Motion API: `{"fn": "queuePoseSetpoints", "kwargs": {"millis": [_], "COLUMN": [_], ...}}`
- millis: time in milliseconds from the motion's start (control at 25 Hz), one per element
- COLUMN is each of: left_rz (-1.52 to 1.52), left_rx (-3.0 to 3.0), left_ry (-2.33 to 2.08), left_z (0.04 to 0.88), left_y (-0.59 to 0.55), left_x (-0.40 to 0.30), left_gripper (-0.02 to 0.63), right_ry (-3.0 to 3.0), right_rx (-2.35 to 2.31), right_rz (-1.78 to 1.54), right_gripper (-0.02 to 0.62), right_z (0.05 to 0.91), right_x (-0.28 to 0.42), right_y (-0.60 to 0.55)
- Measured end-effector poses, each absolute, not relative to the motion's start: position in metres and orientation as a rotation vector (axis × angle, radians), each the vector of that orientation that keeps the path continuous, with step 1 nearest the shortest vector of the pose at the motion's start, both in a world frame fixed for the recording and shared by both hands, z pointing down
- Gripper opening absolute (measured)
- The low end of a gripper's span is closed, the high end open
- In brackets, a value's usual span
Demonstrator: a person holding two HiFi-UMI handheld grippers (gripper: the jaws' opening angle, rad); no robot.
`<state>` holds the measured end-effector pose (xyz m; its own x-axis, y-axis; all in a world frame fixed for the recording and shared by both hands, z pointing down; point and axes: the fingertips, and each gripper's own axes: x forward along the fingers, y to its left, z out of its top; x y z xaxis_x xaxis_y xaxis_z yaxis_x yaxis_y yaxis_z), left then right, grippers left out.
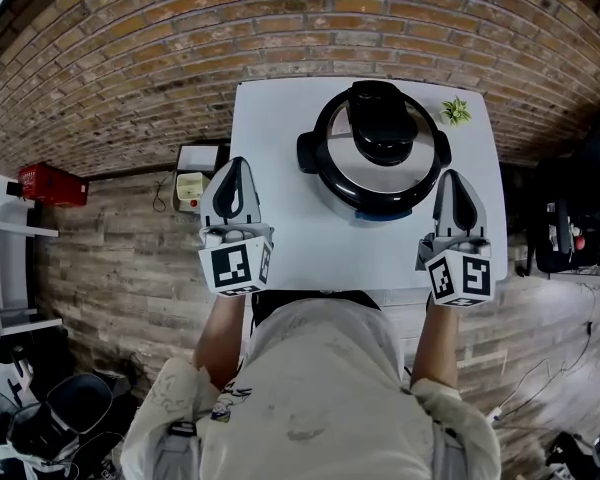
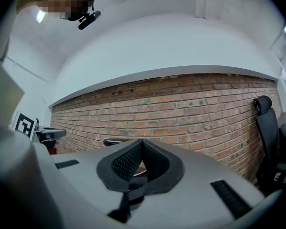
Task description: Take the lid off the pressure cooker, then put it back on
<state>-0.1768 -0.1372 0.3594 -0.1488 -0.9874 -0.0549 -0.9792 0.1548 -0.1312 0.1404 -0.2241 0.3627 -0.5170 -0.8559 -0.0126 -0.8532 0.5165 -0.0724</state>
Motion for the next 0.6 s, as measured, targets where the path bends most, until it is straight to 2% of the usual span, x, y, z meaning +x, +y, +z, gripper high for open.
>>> {"fn": "queuePoseSetpoints", "kwargs": {"millis": [600], "left_rz": [-0.085], "left_rx": [-1.951], "left_ry": [2.268], "left_z": [0.3566], "left_y": [-0.1364], "left_x": [-0.1709], "left_gripper": [0.015], "right_ry": [2.743], "right_rx": [-1.514], "right_rz": [-0.041], "right_gripper": [0.015], "right_z": [0.3649], "right_x": [0.1379], "right_y": [-0.2252]}}
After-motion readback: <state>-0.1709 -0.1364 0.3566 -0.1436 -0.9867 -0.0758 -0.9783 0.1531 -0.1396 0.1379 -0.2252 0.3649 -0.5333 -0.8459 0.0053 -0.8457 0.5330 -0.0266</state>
